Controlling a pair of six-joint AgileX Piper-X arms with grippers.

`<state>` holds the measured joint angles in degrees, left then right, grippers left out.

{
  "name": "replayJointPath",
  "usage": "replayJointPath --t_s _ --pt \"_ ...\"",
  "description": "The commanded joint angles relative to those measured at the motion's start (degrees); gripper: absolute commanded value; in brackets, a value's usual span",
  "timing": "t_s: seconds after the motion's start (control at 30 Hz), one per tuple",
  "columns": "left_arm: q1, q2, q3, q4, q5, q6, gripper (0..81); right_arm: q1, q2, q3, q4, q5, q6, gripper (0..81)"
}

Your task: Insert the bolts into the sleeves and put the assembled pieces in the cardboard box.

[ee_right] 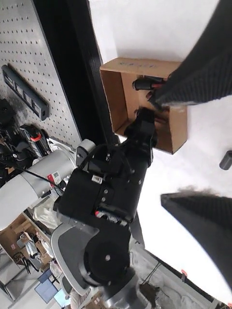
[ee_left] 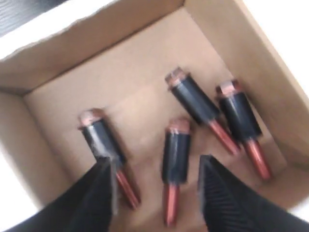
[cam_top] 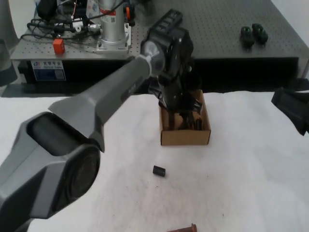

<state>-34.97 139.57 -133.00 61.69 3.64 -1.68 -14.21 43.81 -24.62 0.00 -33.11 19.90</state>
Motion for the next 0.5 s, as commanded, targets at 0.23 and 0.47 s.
replayJointPath --t_s 0.23,0.47 --pt "-0.4 -14.9 14.8 7.0 0.7 5.9 25.8 4.7 6.4 -8.4 19.3 6.7 -14.7 40.3" --pt "-4.3 -29.8 43.3 -3.8 9.2 18.6 26.0 5.7 8.5 -9.5 17.2 7.7 -14.6 40.3"
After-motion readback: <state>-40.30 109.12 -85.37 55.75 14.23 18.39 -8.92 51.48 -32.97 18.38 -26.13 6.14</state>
